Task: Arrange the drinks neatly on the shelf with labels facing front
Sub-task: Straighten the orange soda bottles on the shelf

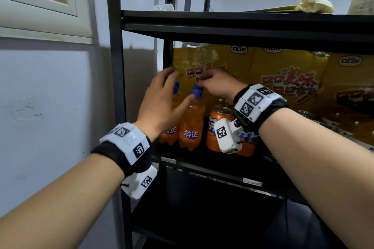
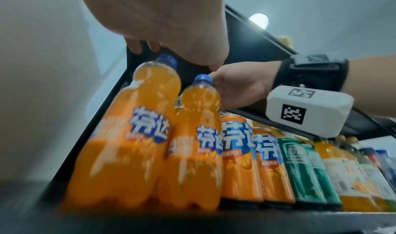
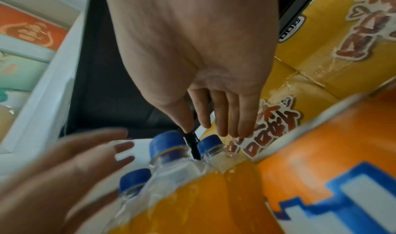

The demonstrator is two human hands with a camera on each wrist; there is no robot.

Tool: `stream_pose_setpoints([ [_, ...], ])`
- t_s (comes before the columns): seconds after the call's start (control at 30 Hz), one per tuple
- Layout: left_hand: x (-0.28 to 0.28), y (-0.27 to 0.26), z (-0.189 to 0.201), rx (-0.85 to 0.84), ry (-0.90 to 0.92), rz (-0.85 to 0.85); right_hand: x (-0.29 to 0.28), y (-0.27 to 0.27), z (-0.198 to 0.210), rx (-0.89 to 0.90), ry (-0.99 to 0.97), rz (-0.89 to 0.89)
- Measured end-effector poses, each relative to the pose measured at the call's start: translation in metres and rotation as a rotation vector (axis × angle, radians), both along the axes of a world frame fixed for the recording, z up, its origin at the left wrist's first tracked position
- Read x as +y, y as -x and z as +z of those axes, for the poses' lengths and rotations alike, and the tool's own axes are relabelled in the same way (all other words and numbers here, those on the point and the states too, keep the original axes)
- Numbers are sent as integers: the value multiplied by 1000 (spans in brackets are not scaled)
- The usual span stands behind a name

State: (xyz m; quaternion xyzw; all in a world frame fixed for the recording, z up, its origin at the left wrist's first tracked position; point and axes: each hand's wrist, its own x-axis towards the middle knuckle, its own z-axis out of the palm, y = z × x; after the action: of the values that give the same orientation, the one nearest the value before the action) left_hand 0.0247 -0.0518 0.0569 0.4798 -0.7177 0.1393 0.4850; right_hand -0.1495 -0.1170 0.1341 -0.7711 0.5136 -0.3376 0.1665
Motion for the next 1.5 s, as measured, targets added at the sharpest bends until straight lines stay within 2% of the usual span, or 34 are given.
stream_pose_setpoints([
  [0.07, -2, 8, 14, -204, -49, 60, -4, -3, -2, 69, -55, 23],
  [0.13, -5, 15, 17, -301, -119, 91, -3, -4, -6, 68, -50, 37],
  [0.37, -12, 21, 7, -338, -145, 162, -5, -2, -18, 74, -117, 16],
  [0.57, -5, 29, 9, -339, -167, 215, -2, -2, -20, -95, -98, 28],
  [0.8, -5, 26, 28, -289, -239, 148, 10, 18, 21, -496, 119, -69],
  [0.9, -1, 30, 40, -251, -261, 131, 21, 32, 34, -617, 125, -89],
  [1.0, 6, 34, 48, -165, -211, 72, 35, 49, 41, -688, 24, -117],
  [1.17, 23, 55, 53, 131, -155, -258, 54, 63, 34, -810, 33, -93],
  [1.27, 33, 70, 49, 226, -342, -361, 65, 63, 26, -810, 75, -57],
  [1.37, 37, 77, 38, 372, -572, -557, 74, 62, 18, -780, 47, 6],
  [1.43, 42, 77, 32, 491, -624, -656, 78, 60, 12, -745, 36, 46],
  [1.5, 44, 75, 27, 545, -602, -692, 83, 60, 6, -706, 22, 100],
])
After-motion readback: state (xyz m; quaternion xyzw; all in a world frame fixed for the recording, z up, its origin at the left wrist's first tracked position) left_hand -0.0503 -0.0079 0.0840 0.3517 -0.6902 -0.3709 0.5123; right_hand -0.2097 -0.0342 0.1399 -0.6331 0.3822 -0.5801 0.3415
